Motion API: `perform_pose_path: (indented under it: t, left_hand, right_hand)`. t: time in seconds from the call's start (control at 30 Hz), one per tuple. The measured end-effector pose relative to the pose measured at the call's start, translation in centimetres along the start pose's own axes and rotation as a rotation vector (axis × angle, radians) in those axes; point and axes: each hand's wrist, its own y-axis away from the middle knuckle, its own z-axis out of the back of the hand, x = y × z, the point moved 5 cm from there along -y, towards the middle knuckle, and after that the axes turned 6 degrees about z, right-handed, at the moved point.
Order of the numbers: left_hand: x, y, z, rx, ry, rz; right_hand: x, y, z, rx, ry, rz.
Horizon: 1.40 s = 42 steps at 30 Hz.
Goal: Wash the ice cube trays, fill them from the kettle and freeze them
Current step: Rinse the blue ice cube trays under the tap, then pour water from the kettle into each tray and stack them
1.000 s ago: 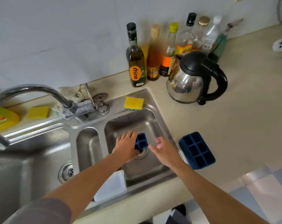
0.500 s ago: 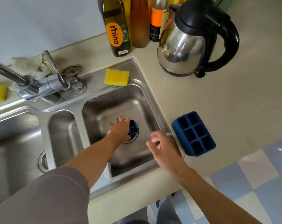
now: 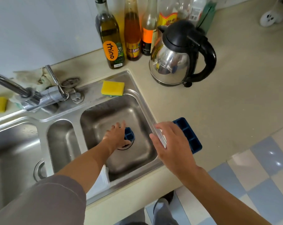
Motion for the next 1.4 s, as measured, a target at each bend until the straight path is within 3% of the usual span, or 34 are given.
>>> perform_pose_path:
  t: [0.07,0.17,0.27,0.43,0.67,0.87,0.93,1.03,1.2,1.4]
  left_hand:
    - [-0.1,1.1,1.2,-0.06,0.135,0.017]
    - [-0.5,3.0,2.3,-0.077,0.295,0.04]
    - [-1.4,4.5,3.4,-0.071,0.405,0.033]
    - [-3.8,6.3,6.3,-0.079,0.515,-0.076]
    - [-7.2,6.6,10.1,-0.127,0.576,-0.179]
    - [-11.3,5.2,11.5,-0.125,0.592,-0.144]
    - [-12.6,4.9,11.9,-0.14,0.619,-0.13]
    - [-13.9,4.8,12.4,-0.186,0.662,-0.066]
    - [-15.3,5.8,12.6,-0.249,0.729,0.006]
    - [-13.8,8.6,10.3,-0.329,0.904,0.123]
  right_hand:
    - [-0.9,-0.4,2.0,-0.071,0.243,0.029]
    - [-4.3,-0.9,2.4,0.241,0.495,-0.2]
    - [-6.1,-0.6,1.4,0.371,0.494,-0.309]
    - [-7.7,-0.6,2.0,0.336,0.508,-0.327]
    - [-14.3,-1.2,9.4,0.196,0.505,-0.473]
    - [-17.3,-2.3,11.5,0.324,0.459,-0.52]
    - [-16.6,-4.3,12.8,0.194,0.337,-0.432]
    - [-14.9,-8.4,15.0,-0.049,-0.06,-0.313]
    - [-13.8,-15.8,16.5,-0.252,-0.465,-0.255]
    - [-14.7,-20.1,13.4,-0.131,-0.615,-0.254]
